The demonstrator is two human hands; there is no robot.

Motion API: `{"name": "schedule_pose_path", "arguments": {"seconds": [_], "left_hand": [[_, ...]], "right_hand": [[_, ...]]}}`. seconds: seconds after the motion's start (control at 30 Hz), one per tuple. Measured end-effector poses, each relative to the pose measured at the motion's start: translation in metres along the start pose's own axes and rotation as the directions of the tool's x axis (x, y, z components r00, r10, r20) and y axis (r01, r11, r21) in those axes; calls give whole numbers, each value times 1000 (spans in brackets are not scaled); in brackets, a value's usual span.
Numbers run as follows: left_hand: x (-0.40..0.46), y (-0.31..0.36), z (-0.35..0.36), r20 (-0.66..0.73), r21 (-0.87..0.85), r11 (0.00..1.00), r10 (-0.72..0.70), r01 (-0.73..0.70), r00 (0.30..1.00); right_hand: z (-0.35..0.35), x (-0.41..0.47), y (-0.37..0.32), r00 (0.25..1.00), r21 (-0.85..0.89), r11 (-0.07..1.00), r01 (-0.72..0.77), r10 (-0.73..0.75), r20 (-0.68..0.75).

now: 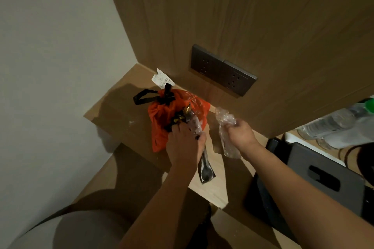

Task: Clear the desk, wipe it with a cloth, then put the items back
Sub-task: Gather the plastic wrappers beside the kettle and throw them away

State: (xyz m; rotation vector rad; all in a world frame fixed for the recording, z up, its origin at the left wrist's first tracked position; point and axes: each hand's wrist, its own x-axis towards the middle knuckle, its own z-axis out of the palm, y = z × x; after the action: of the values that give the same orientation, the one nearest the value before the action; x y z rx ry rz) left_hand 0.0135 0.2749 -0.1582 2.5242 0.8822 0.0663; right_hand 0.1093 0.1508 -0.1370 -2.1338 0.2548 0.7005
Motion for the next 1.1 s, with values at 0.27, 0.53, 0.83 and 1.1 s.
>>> {"name": "schedule_pose_path", "arguments": {"seconds": [0.27,0.53,0.83,1.1], "left_hand": [[-3,12,-26,-25,-395,919,6,-15,1000],[-22,97,-32,168,-467,875,233,-130,958],[-134,252,0,236,-437,758,616,-484,751],[-322,351,54,355,-473,595,804,-650,478]], "right_hand": [[-23,-22,10,995,14,996,92,-92,-36],[-116,-70,45,961,173,966,192,-150,-233],[-241,-157,162,852,347,916,201,12,-524],[-331,-281,325,723,485,859,163,231,-651]]}}
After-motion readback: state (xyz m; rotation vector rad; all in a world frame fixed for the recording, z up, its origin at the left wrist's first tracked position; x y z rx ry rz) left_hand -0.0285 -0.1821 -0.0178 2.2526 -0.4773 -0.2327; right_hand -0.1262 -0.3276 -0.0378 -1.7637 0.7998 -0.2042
